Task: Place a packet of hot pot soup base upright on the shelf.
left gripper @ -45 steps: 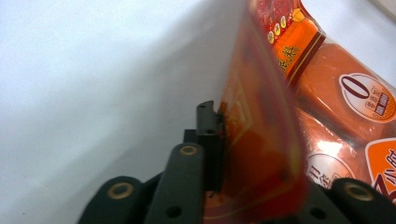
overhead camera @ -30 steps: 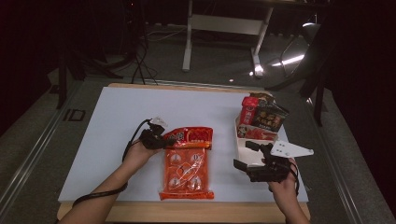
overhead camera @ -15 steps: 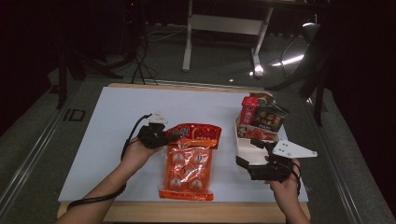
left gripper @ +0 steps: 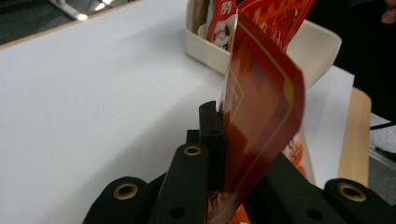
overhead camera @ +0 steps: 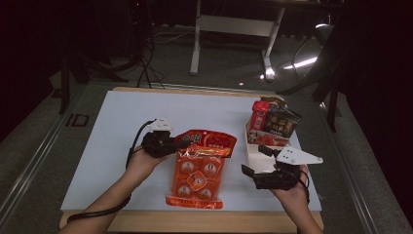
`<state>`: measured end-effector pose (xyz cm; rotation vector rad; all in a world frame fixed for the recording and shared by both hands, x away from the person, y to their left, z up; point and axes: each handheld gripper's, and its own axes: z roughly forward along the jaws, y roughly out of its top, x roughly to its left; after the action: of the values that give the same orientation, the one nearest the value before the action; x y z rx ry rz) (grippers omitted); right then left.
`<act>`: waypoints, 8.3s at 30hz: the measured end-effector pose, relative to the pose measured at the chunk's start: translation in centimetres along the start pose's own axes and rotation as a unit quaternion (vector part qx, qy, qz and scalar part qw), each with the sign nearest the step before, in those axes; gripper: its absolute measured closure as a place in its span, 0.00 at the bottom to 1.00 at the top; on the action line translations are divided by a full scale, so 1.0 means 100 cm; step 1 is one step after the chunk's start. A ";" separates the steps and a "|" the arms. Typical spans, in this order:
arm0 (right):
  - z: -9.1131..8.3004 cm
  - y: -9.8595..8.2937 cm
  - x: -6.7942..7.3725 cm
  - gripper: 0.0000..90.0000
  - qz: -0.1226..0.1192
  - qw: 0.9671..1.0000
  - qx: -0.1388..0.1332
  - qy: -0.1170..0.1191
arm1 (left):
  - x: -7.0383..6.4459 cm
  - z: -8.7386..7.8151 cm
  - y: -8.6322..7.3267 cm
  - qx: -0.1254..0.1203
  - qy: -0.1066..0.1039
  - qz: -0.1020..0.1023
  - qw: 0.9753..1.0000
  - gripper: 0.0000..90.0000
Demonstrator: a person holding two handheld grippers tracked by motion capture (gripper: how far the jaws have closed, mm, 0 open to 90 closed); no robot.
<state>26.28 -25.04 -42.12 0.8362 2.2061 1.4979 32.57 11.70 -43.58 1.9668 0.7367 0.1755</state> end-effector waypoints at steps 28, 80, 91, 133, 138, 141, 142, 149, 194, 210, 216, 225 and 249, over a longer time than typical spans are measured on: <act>0.034 0.000 0.009 0.16 0.003 0.997 0.029 0.067 | -0.033 -0.027 -0.001 -0.034 -0.059 0.032 0.997 1.00; 0.020 0.058 0.014 1.00 -0.025 0.986 0.015 0.166 | -0.033 -0.044 0.006 -0.118 -0.116 0.007 0.986 0.42; 0.012 0.075 0.010 1.00 -0.017 0.988 -0.009 0.154 | -0.027 -0.042 -0.012 -0.139 -0.079 -0.014 0.987 0.02; -0.067 0.100 -0.068 1.00 0.021 0.997 -0.078 0.011 | -0.021 -0.049 -0.103 -0.125 -0.015 -0.006 0.992 0.02; -0.066 0.090 -0.076 1.00 0.028 0.997 -0.070 -0.004 | -0.018 -0.048 -0.105 -0.122 -0.015 -0.016 0.992 0.02; -0.065 0.084 -0.081 1.00 0.032 0.997 -0.066 -0.016 | -0.018 -0.048 -0.106 -0.125 -0.014 -0.017 0.992 0.02; -0.065 0.082 -0.082 1.00 0.032 0.997 -0.066 -0.022 | -0.018 -0.048 -0.106 -0.125 -0.013 -0.018 0.992 0.02; -0.052 0.067 -0.088 1.00 0.045 0.998 -0.052 -0.014 | -0.015 -0.046 -0.109 -0.123 -0.012 -0.023 0.992 0.02; -0.060 -0.006 -0.103 0.85 0.117 0.992 -0.037 -0.039 | -0.012 -0.042 -0.112 -0.114 -0.014 -0.024 0.993 0.02; -0.065 0.065 -0.071 0.31 0.057 0.994 -0.074 -0.064 | -0.012 -0.041 -0.112 -0.113 -0.017 -0.026 0.993 0.02; -0.057 0.077 -0.055 0.19 0.046 0.996 -0.073 -0.024 | -0.013 -0.041 -0.112 -0.114 -0.020 -0.026 0.993 0.02; -0.039 0.078 -0.033 0.13 0.031 0.997 -0.059 0.035 | -0.013 -0.041 -0.113 -0.113 -0.019 -0.025 0.993 0.02; 0.028 0.035 0.000 0.15 -0.005 0.995 0.002 0.100 | -0.014 -0.043 -0.113 -0.115 -0.019 -0.022 0.993 0.02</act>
<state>28.87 -22.07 -39.93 0.7009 2.3517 1.6356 24.89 17.82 -50.74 1.7291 0.7016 0.1867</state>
